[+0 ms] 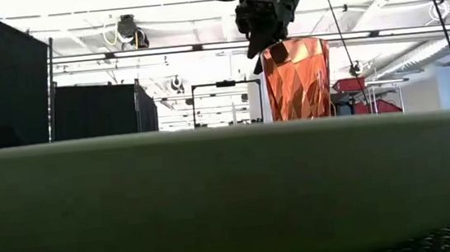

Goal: Set table place
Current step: Put the black napkin on the gray mat to the left of the green plate

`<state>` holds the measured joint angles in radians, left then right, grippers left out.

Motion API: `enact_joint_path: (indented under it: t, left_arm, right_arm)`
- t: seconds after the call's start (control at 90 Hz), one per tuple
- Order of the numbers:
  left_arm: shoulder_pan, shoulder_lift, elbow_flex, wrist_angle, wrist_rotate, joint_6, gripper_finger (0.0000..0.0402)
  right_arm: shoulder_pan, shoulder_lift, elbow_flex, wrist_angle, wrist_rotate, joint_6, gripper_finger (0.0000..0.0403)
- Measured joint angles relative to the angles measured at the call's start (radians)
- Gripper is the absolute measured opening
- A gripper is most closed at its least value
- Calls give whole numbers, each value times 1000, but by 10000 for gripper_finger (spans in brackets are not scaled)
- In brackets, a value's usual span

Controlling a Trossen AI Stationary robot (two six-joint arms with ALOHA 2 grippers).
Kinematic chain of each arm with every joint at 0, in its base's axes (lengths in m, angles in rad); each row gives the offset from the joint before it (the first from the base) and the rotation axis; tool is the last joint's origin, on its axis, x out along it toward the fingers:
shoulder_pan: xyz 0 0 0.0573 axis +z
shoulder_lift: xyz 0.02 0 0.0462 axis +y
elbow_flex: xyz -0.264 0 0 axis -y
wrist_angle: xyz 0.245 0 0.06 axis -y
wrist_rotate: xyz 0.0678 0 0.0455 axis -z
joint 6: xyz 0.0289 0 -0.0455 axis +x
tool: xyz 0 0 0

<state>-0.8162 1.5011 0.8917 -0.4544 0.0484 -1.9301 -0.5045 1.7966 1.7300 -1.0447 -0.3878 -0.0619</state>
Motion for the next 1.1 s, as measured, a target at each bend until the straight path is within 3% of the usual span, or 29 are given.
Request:
enact_joint_path:
  t: [0.511, 0.722, 1.1]
  left_arm:
    - [-16, 99, -1, 15, -34, -301, 141]
    - [-15, 153, -1, 132, -33, -308, 141]
    - [-14, 170, -2, 96, -33, -298, 141]
  right_arm:
    - [-1, 0, 0, -28, -6, -97, 254]
    - [-16, 0, 0, -78, -5, -164, 254]
    - [-27, 0, 0, -72, -6, -186, 254]
